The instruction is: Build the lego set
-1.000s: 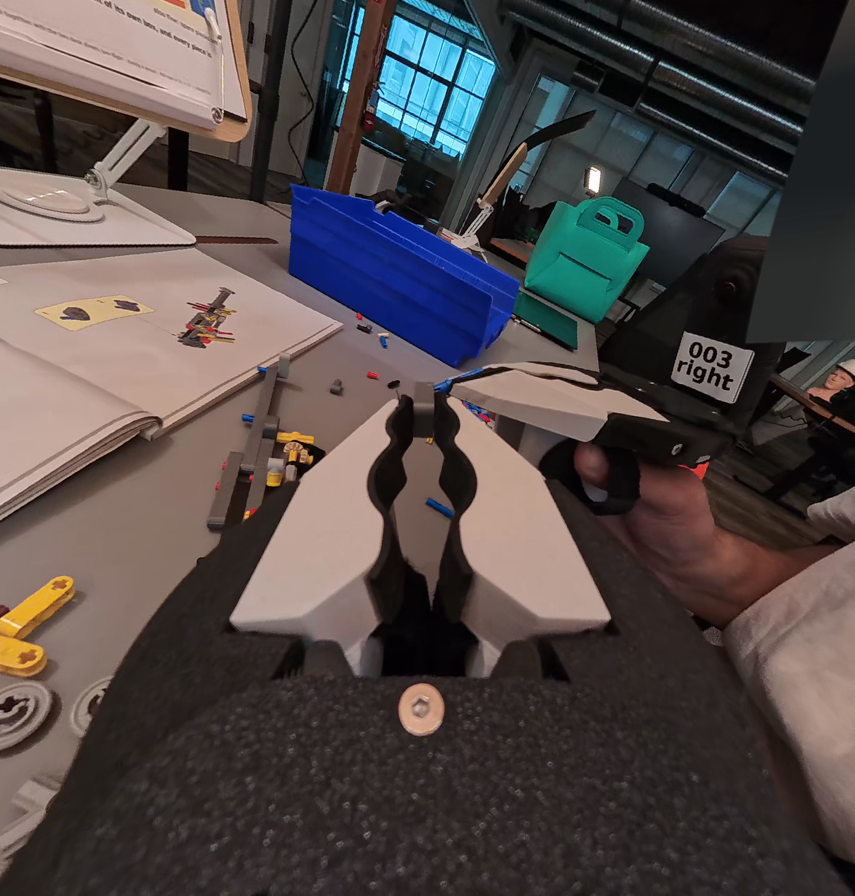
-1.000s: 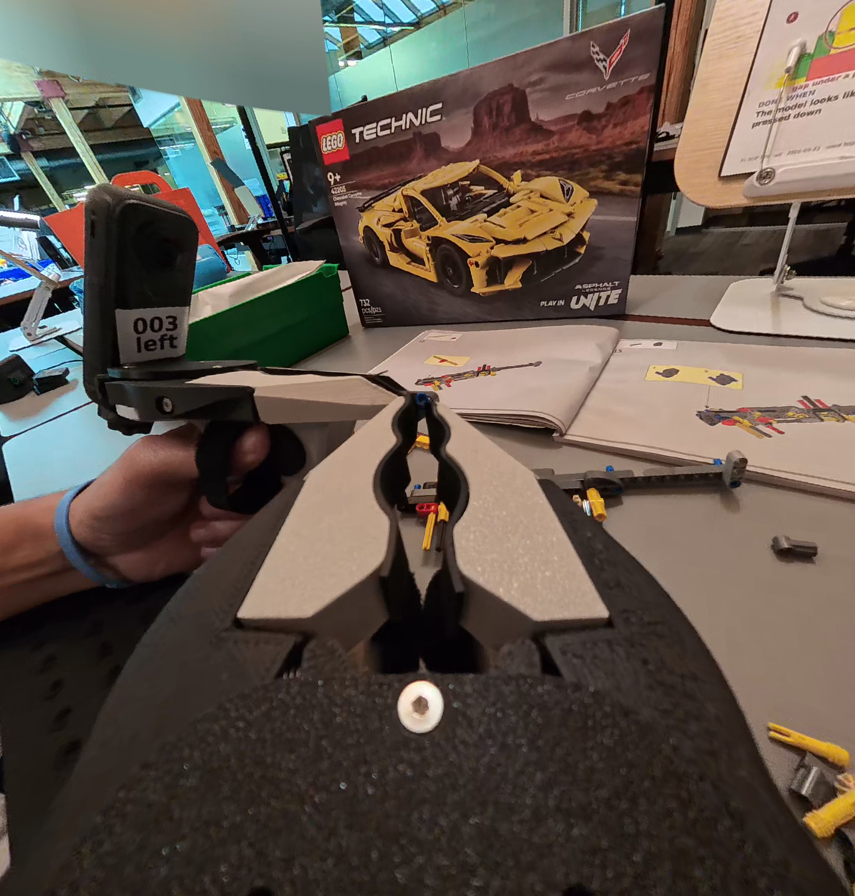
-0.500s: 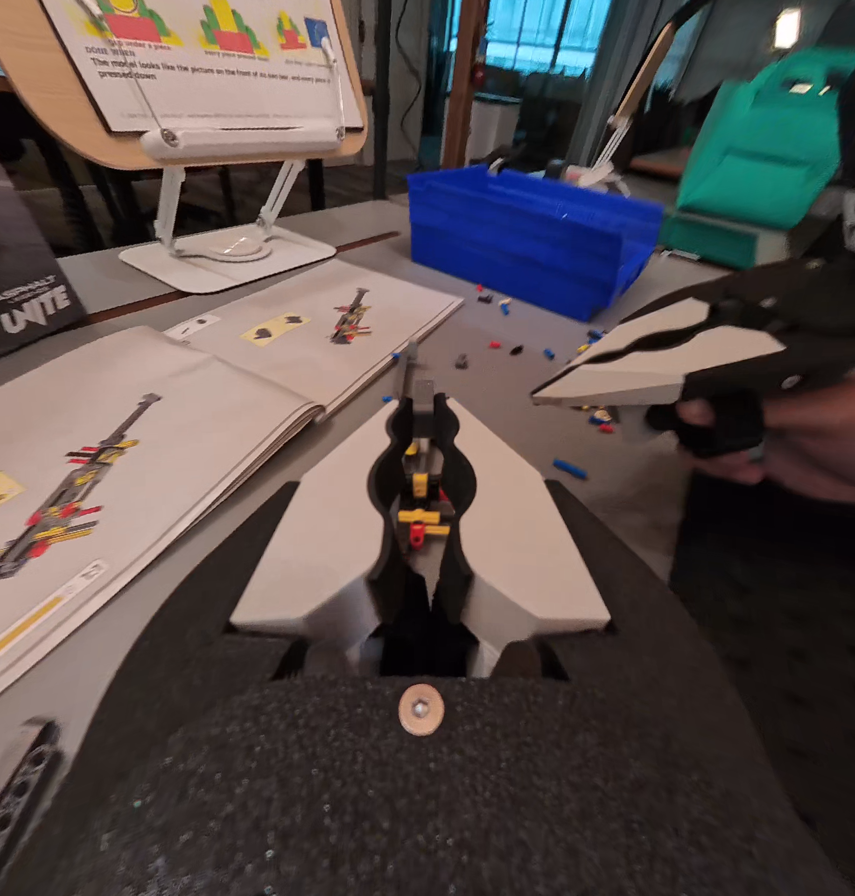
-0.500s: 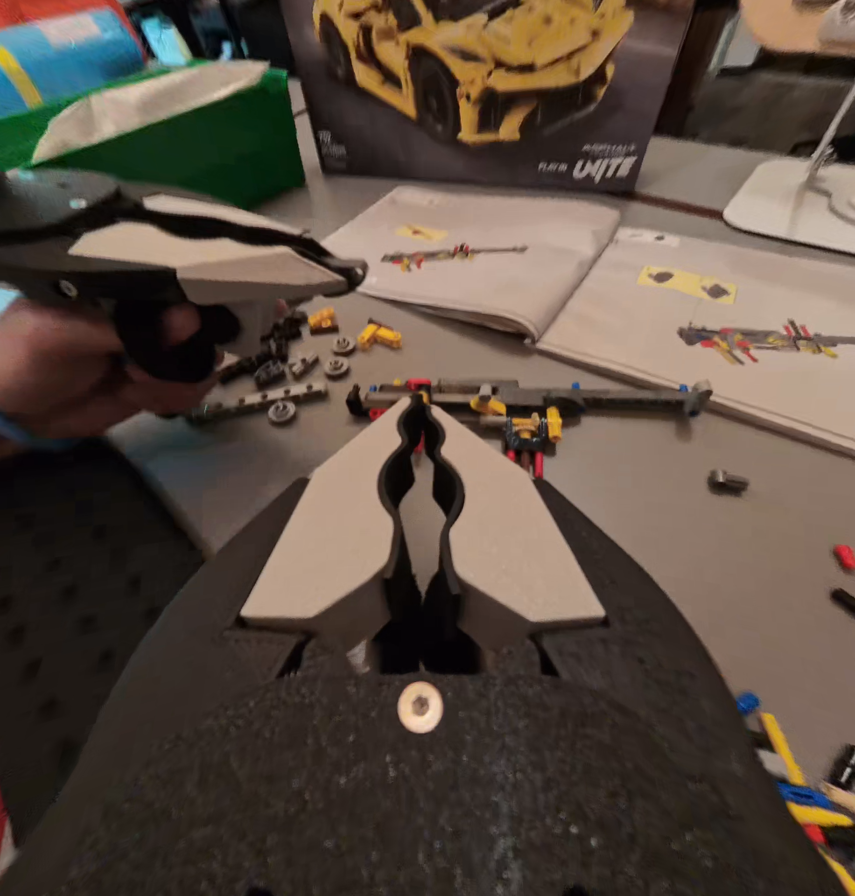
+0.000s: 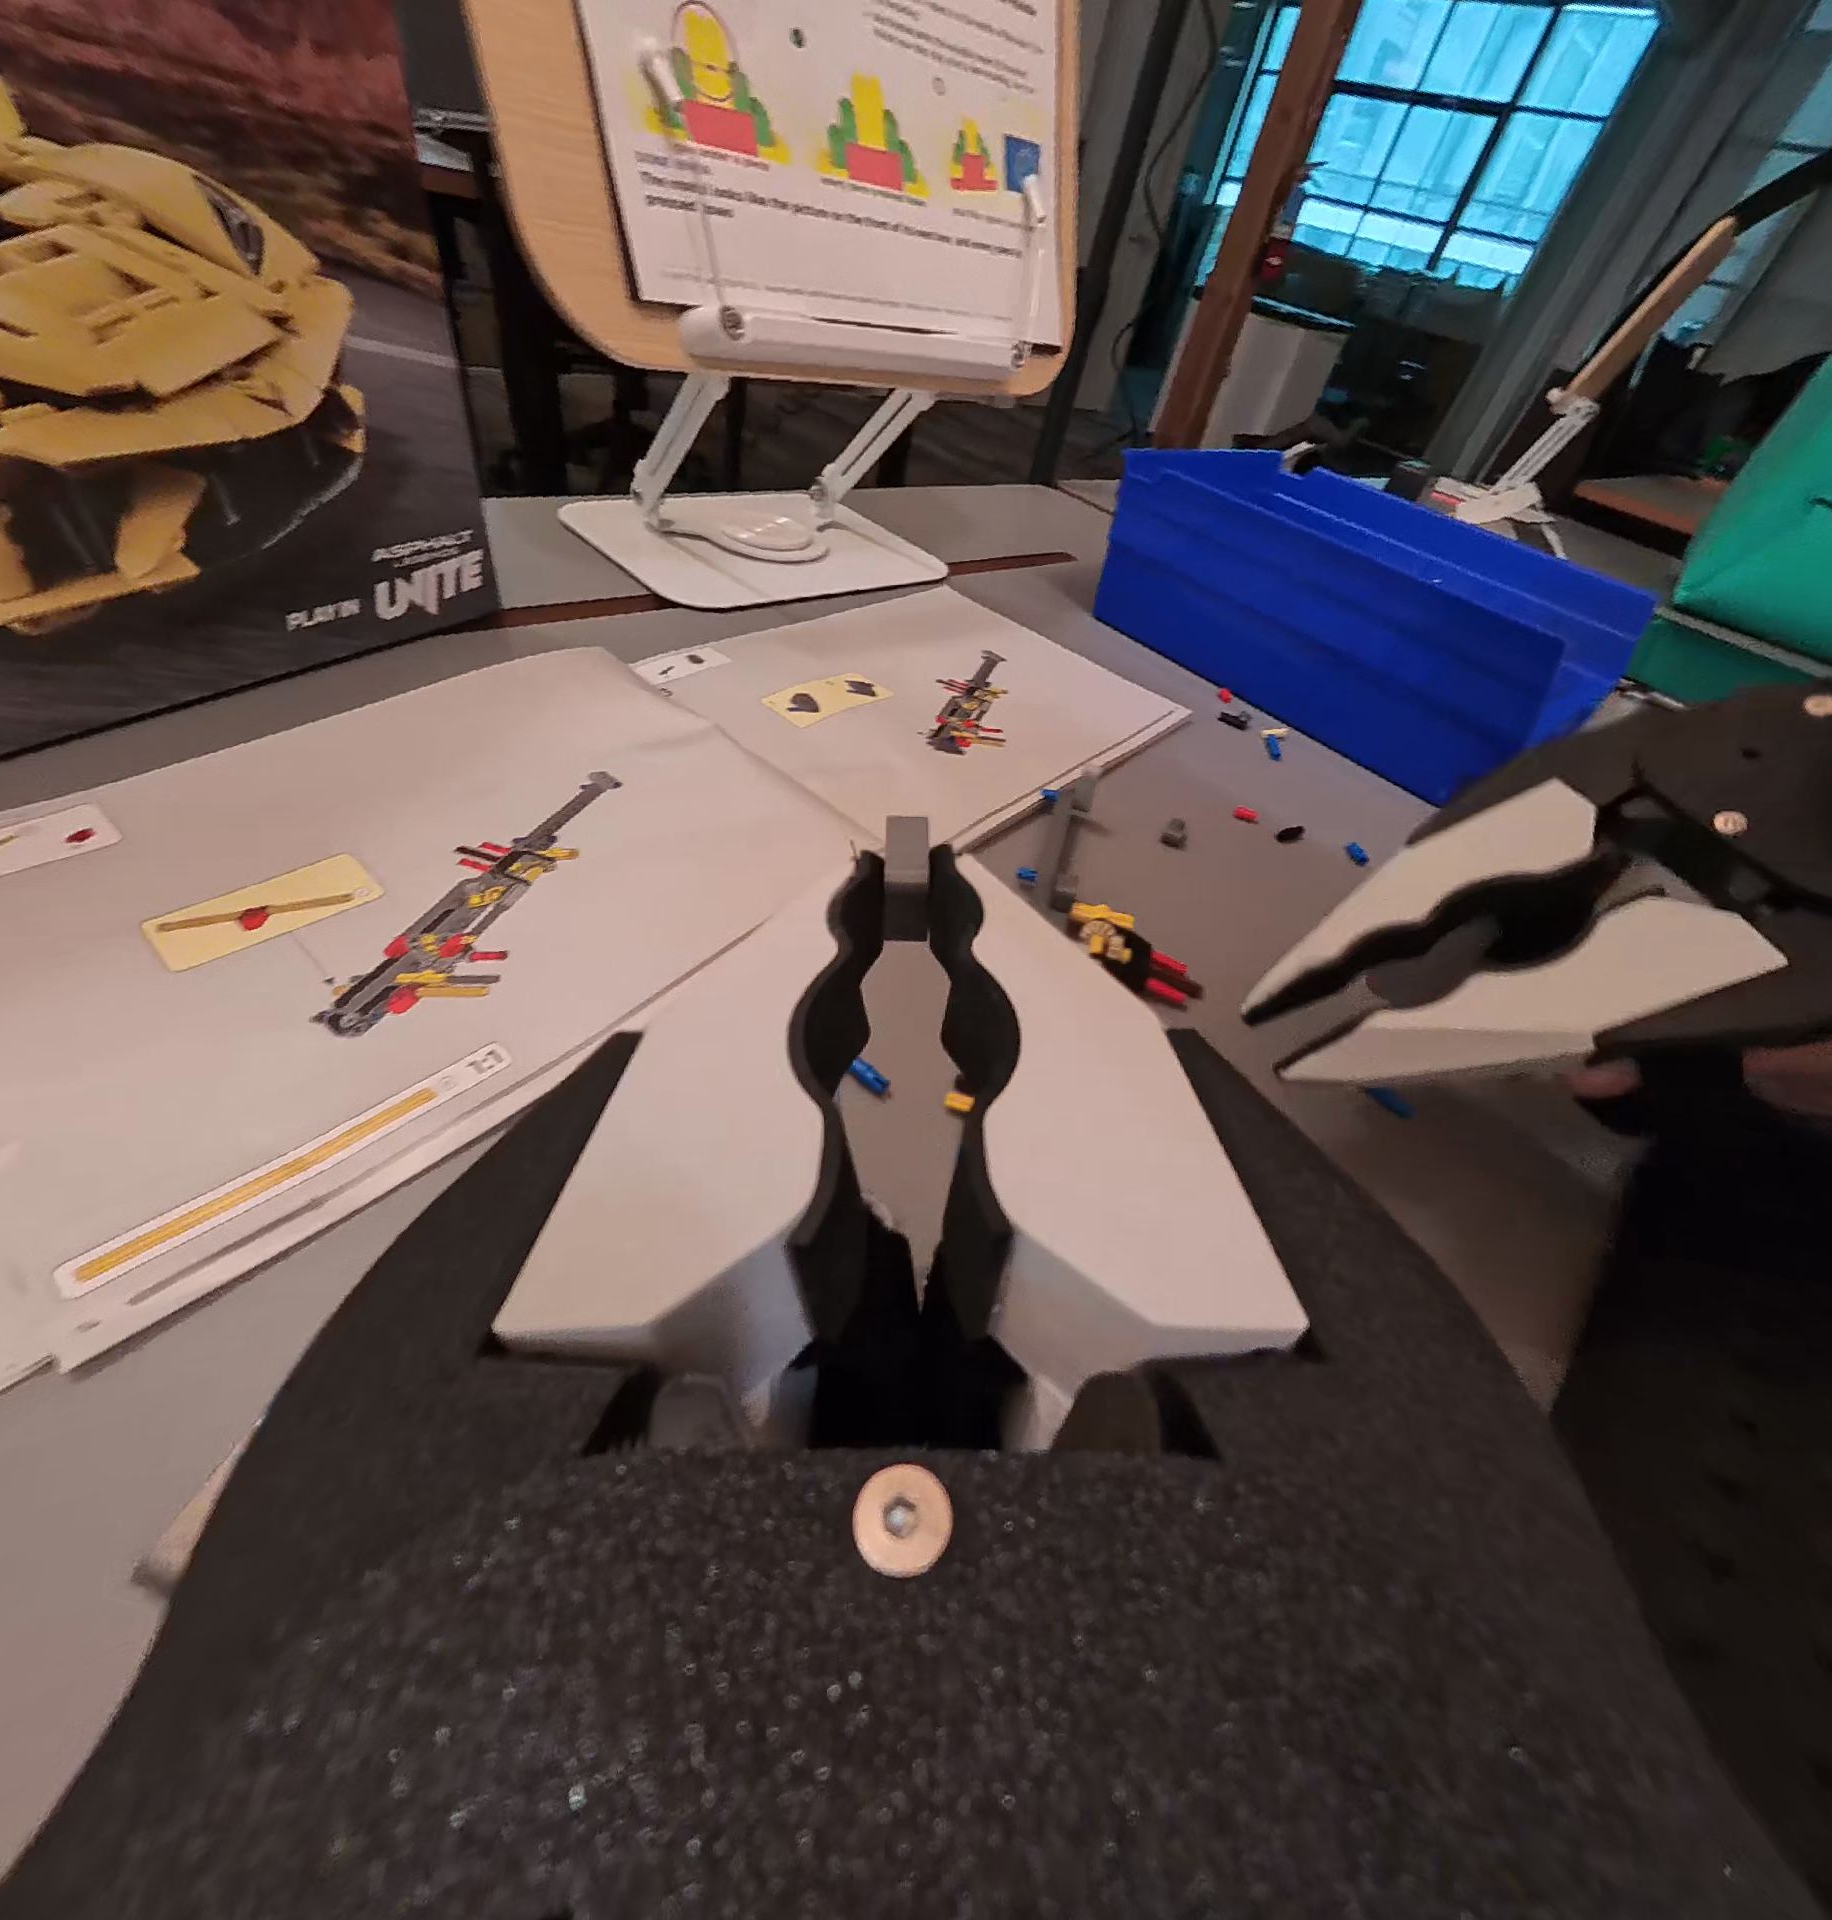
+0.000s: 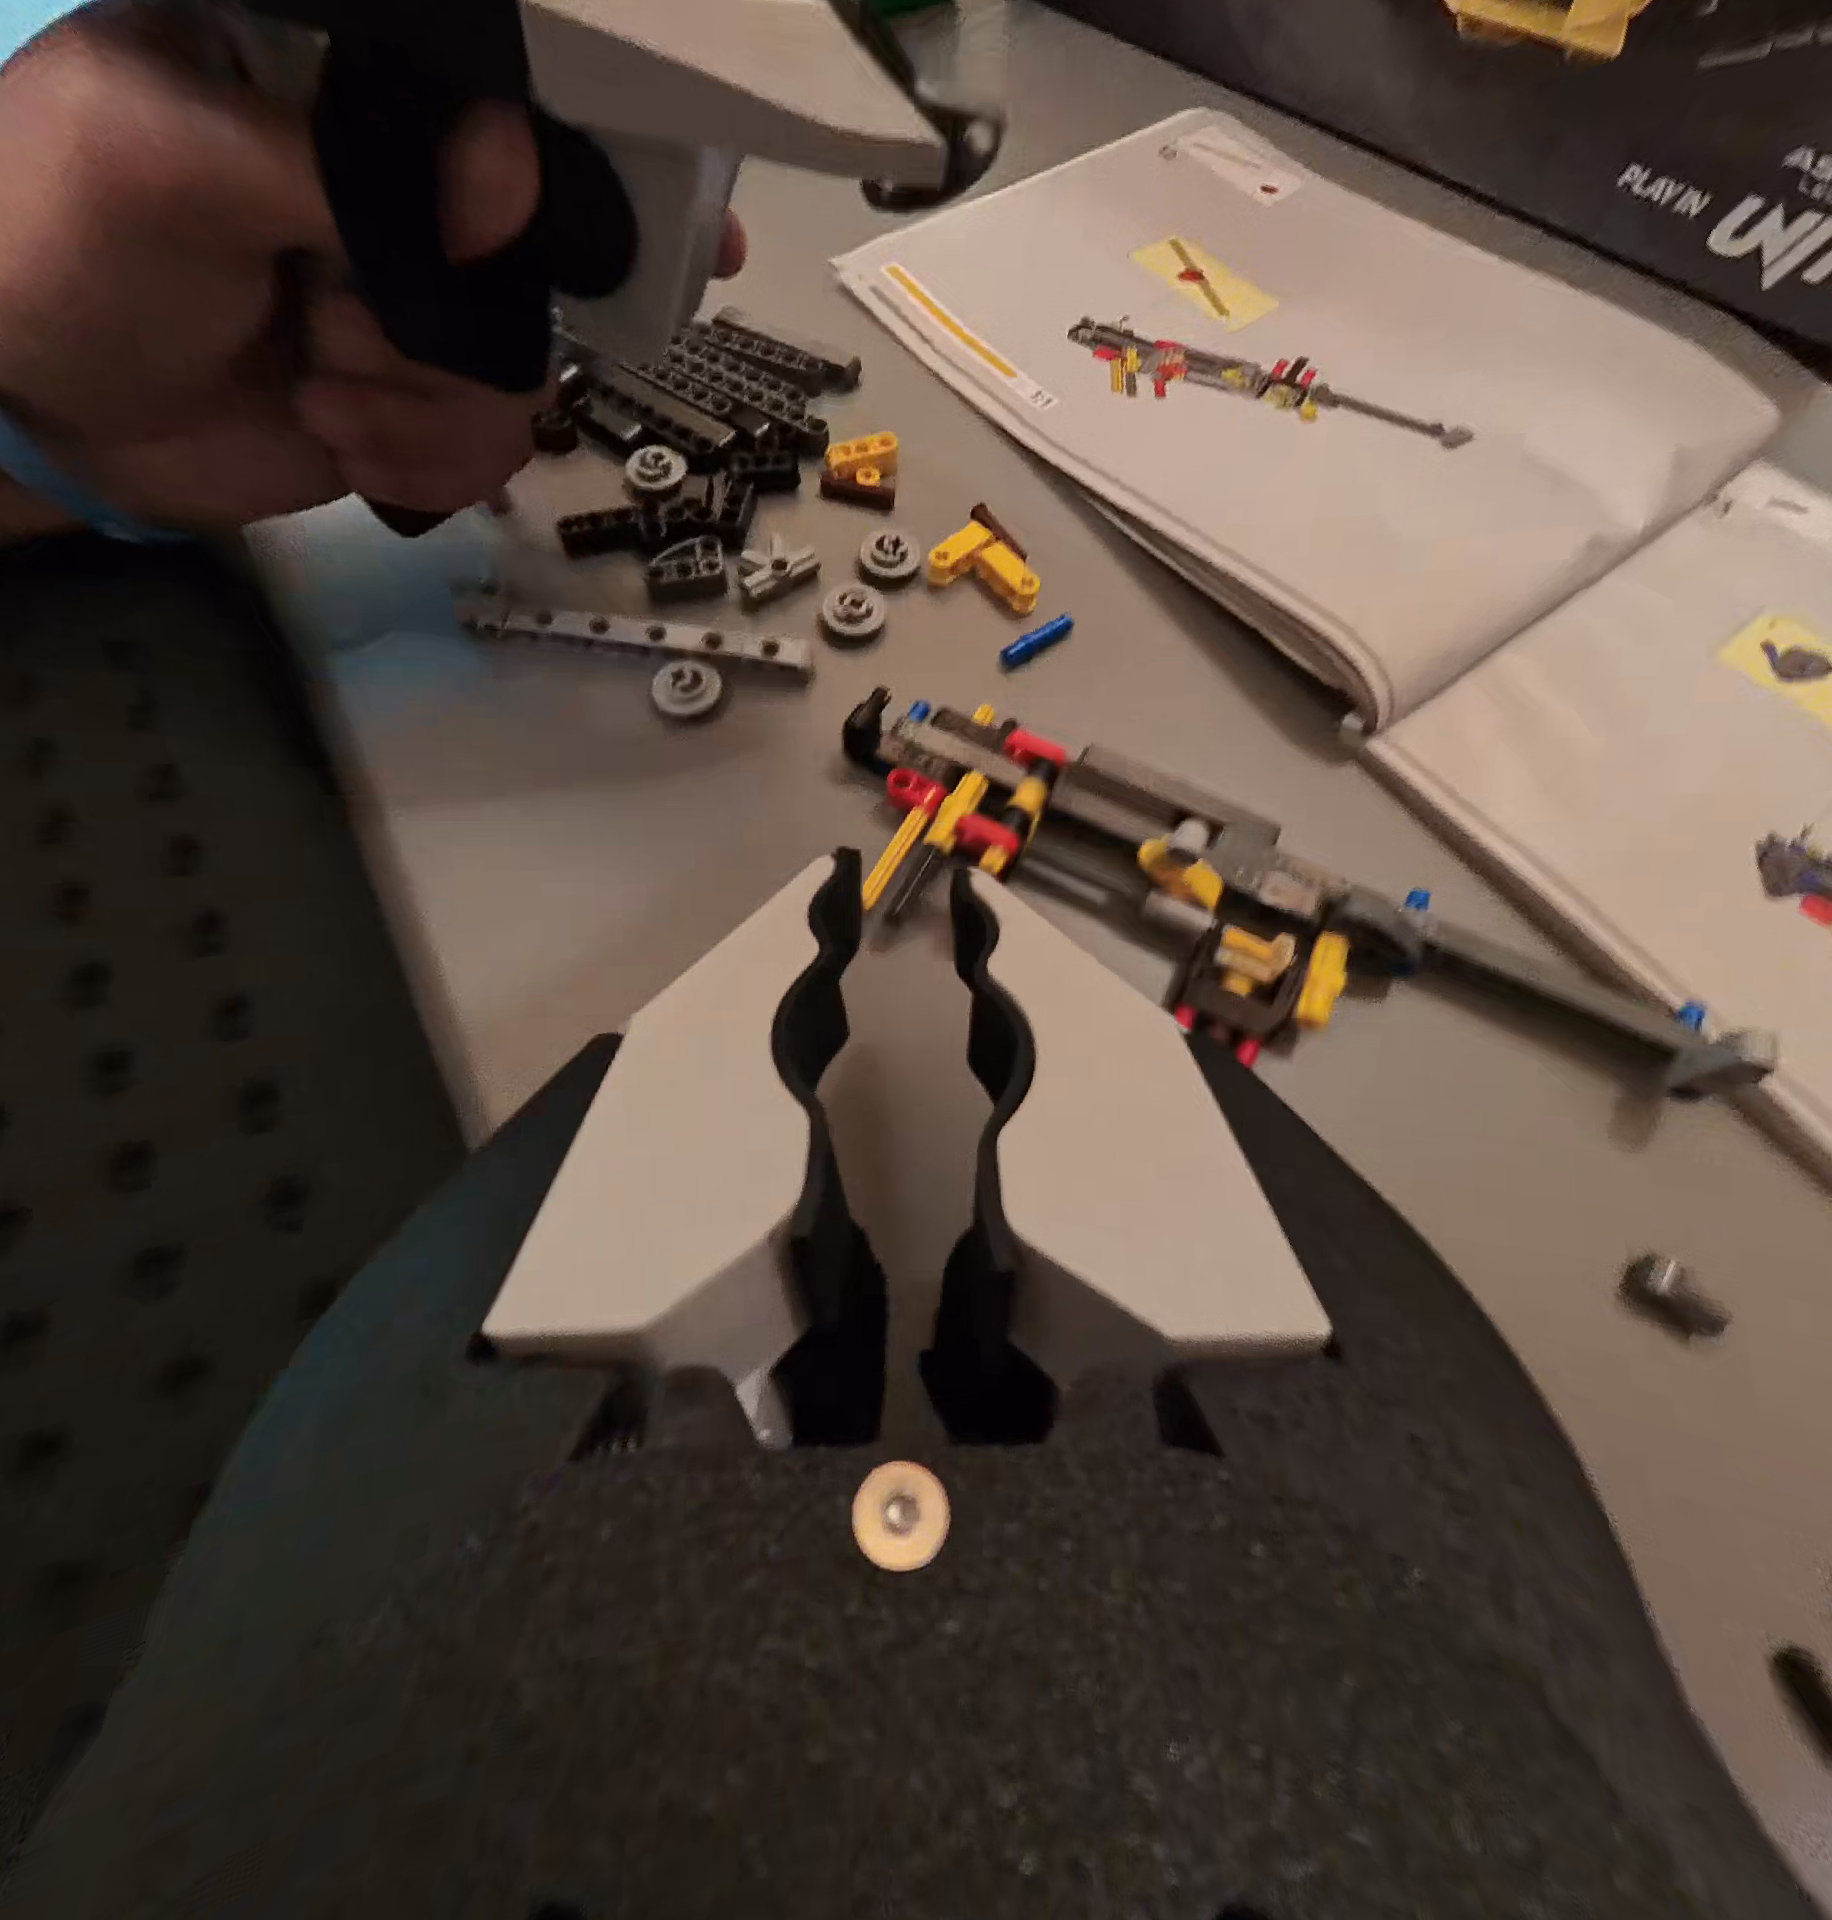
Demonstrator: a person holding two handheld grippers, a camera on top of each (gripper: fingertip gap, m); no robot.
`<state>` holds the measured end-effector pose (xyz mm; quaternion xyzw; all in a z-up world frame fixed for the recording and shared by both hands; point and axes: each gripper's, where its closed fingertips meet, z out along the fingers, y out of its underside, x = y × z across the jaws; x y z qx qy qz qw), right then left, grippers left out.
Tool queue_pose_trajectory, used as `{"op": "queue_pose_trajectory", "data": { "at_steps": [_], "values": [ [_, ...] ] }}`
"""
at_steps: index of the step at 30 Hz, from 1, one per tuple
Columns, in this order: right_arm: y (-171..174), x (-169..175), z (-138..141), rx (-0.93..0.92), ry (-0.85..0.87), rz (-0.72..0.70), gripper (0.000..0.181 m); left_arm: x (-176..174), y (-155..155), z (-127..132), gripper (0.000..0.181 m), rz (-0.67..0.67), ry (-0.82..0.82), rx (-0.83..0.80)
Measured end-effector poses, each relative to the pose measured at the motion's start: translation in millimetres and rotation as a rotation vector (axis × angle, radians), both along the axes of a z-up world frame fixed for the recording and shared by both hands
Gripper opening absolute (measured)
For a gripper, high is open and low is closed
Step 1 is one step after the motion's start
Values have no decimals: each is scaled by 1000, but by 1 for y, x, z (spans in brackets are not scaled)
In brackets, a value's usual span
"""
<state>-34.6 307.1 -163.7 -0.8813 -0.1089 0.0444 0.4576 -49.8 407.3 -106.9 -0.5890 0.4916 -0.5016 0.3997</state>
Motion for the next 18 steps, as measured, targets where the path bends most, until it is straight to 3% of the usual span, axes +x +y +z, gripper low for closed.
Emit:
{"op": "queue_pose_trajectory", "data": {
  "at_steps": [5, 7, 9, 12, 15, 18],
  "values": [
    [59, 27, -5, -122, -18, 127, 24, -4, 14, -5, 6, 68, 44, 14],
    [77, 21, -17, -231, 95, 151, 32, -7, 22, -7, 6, 109, 57, 24],
    [87, 12, -29, -321, 156, 113, 31, -11, 27, -8, 7, 124, 62, 29],
    [96, 10, -35, -309, 71, 58, 25, -15, 27, -9, 6, 113, 58, 8],
    [104, 7, -25, -299, 31, 83, 21, -14, 25, -8, 7, 92, 46, -28],
    [103, 12, -33, -440, 24, 105, 21, -14, 24, -10, 7, 74, 48, -62]
  ]
}}
